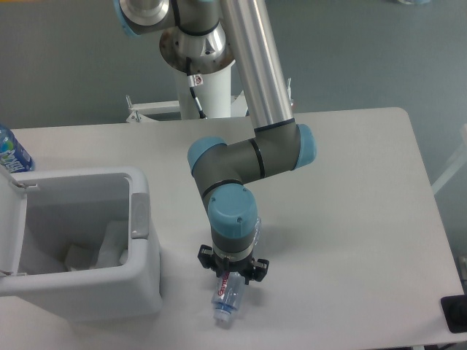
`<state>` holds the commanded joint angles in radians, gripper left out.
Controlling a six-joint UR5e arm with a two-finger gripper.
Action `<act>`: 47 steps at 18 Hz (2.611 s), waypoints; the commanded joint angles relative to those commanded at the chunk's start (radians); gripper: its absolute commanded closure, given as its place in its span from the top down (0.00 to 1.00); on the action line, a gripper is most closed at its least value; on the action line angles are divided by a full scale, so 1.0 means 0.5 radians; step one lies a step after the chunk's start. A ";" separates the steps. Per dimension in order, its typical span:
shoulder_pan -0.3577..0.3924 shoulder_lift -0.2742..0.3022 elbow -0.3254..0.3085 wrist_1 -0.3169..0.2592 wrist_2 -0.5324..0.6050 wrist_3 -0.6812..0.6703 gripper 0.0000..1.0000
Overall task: Place the trash in the trash can
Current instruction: 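Close the gripper around the bottle's middle and lift it, then carry the bottle over the trash bin and lower it inside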
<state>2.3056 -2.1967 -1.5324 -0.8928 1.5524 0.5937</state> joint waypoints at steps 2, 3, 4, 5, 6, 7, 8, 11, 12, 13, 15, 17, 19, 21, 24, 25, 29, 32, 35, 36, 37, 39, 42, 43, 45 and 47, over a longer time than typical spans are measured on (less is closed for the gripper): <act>0.000 0.000 0.000 0.000 0.000 0.000 0.58; 0.000 0.000 0.000 0.000 0.000 0.000 0.56; 0.000 -0.003 0.000 0.000 0.000 0.000 0.55; 0.000 -0.003 0.000 0.000 0.000 0.000 0.55; 0.000 -0.003 0.000 0.000 0.000 0.000 0.55; 0.000 0.000 0.000 0.000 0.000 0.000 0.55; 0.000 0.000 0.003 0.003 0.000 0.000 0.55; 0.000 -0.003 0.021 0.012 0.000 0.000 0.55; 0.003 0.000 0.031 0.015 -0.003 0.000 0.55; 0.003 0.006 0.046 0.031 -0.006 0.000 0.55; 0.018 0.021 0.083 0.083 -0.021 -0.003 0.55; 0.028 0.028 0.171 0.110 -0.040 -0.018 0.55; 0.070 0.070 0.227 0.113 -0.150 -0.021 0.55; 0.095 0.107 0.261 0.141 -0.260 -0.028 0.55; 0.150 0.181 0.310 0.208 -0.398 -0.034 0.55; 0.172 0.202 0.340 0.224 -0.454 -0.037 0.55; 0.233 0.282 0.469 0.261 -0.641 -0.187 0.55; 0.270 0.359 0.509 0.353 -0.739 -0.325 0.55; 0.304 0.460 0.509 0.414 -0.782 -0.484 0.54; 0.310 0.488 0.512 0.426 -0.791 -0.518 0.55; 0.307 0.515 0.518 0.436 -0.819 -0.567 0.55; 0.292 0.583 0.525 0.439 -0.877 -0.665 0.54; 0.172 0.632 0.522 0.439 -0.942 -0.724 0.54; 0.148 0.662 0.522 0.439 -0.945 -0.751 0.55; 0.089 0.690 0.525 0.439 -0.945 -0.785 0.54; -0.015 0.724 0.503 0.436 -0.945 -0.801 0.54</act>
<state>2.2981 -1.8347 -1.2808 -0.6750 1.0799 0.1933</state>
